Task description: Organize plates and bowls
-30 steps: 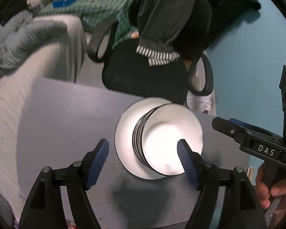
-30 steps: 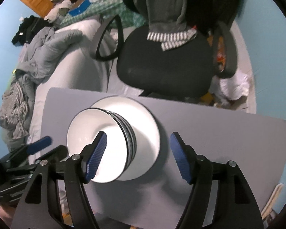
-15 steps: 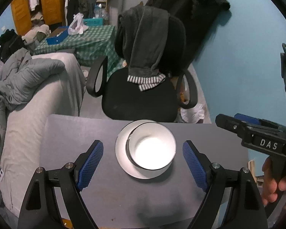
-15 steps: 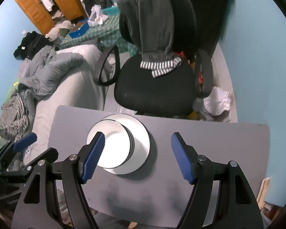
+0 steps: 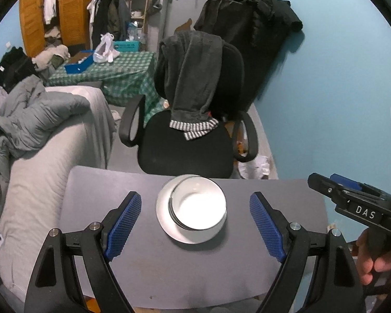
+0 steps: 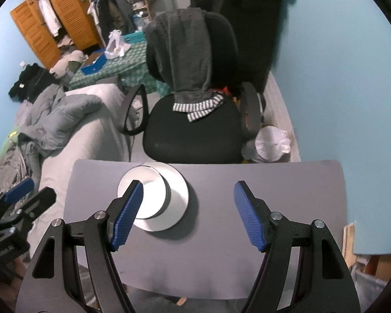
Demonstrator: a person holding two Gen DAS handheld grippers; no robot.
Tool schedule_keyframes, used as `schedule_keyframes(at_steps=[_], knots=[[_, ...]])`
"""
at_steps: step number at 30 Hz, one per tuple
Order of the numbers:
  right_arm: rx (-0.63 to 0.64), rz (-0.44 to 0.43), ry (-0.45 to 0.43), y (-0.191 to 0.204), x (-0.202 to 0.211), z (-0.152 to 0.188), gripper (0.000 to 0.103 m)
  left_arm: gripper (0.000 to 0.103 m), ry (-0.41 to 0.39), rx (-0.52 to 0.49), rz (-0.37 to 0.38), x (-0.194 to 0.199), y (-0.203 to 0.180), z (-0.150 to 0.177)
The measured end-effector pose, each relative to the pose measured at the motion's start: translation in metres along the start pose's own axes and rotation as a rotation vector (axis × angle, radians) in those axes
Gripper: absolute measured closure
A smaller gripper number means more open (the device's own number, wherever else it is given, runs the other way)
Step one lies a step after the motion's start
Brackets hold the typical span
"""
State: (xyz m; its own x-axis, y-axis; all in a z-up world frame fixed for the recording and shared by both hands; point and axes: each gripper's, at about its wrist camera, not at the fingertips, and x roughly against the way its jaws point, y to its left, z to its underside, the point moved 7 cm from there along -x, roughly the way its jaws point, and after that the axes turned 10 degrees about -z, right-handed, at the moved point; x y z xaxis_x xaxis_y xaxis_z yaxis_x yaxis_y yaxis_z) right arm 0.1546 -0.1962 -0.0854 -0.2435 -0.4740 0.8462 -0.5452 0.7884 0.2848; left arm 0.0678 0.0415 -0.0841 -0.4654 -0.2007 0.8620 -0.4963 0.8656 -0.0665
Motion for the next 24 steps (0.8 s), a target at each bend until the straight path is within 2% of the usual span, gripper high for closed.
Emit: schedule_keyframes(at_steps=[3, 7, 15, 20, 24], knots=[[-0.009, 0.021, -0.011, -0.001, 0.005, 0.005, 0.032, 0.017, 0.011, 0.004, 0.042, 0.002, 0.0, 0.004], [-0.02, 0.036, -0.022, 0.001, 0.011, 0.011, 0.032, 0.017, 0.003, -0.01, 0.047, 0.006, 0.001, 0.006], [-0.022, 0.038, -0.023, 0.005, 0.014, 0.018, 0.032, 0.017, -0.02, -0.034, 0.038, 0.013, -0.004, 0.007], [-0.02, 0.031, -0.022, 0.007, 0.015, 0.02, 0.032, 0.017, -0.04, -0.06, -0.006, 0.016, -0.005, 0.007], [-0.02, 0.031, -0.023, 0.008, 0.016, 0.02, 0.032, 0.017, -0.045, -0.049, 0.004, 0.019, -0.005, 0.007]])
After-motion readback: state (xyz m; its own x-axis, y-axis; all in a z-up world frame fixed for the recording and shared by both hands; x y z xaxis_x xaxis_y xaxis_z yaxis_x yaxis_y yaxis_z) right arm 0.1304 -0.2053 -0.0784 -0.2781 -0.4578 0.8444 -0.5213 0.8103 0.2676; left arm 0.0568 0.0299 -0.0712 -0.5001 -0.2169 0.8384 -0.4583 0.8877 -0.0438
